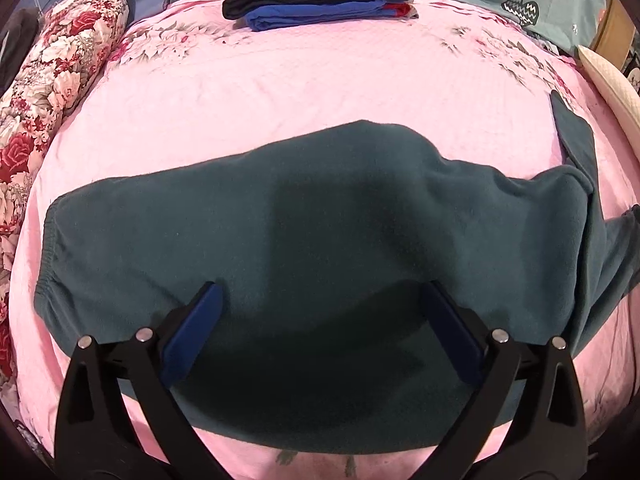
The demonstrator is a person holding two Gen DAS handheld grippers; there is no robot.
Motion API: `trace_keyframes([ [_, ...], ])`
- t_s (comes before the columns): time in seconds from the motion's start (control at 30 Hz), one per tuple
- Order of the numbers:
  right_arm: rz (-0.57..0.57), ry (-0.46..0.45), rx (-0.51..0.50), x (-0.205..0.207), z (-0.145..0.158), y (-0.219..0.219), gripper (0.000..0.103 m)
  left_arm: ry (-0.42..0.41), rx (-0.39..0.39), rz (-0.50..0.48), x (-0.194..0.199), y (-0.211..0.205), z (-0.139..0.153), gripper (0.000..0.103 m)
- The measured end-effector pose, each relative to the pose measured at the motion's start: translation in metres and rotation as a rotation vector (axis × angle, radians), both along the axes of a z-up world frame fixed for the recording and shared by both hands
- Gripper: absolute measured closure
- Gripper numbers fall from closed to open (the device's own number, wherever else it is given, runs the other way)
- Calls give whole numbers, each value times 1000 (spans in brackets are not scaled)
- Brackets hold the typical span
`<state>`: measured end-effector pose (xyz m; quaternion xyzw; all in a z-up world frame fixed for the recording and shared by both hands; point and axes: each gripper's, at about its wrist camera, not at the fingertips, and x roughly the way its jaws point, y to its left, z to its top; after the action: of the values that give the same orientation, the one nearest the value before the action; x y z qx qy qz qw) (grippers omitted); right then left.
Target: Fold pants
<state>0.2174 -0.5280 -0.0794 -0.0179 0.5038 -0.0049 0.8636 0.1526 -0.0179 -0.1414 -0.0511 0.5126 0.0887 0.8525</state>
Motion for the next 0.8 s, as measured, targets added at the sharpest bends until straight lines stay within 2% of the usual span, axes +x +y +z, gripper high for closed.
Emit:
trace_keyframes([
  [0.07,50,-65,65,10,27,10,52,-9,1,10,-1,0,-1,2],
  [0.2,192,-32,249,65,44,58,52,-21,5,22,-3,-1,-1,2],
  [0.33,239,70,189,122,22,129,52,-36,7,38,-5,-2,-1,2],
  [0.4,222,151,136,144,1,160,52,-42,8,41,-7,-2,-1,2],
  [0.5,164,222,23,158,-30,191,54,-48,7,33,-8,-1,-1,2],
  [0.53,154,232,1,159,-38,197,56,-48,7,28,-8,-1,-1,2],
  [0.57,141,214,-36,157,-40,200,66,-47,7,24,-7,-1,-1,2],
  [0.6,145,204,-32,155,-39,203,86,-52,6,20,-8,0,-1,2],
  [0.63,153,201,-51,153,-38,205,97,-58,7,17,-8,-1,-1,2],
  [0.67,152,204,-66,152,-37,206,99,-66,7,11,-9,0,-2,2],
  [0.73,139,186,-4,147,-24,198,99,-67,6,1,-8,0,-2,2],
  [0.8,128,106,81,137,8,185,99,-58,2,-12,-6,1,0,2],
])
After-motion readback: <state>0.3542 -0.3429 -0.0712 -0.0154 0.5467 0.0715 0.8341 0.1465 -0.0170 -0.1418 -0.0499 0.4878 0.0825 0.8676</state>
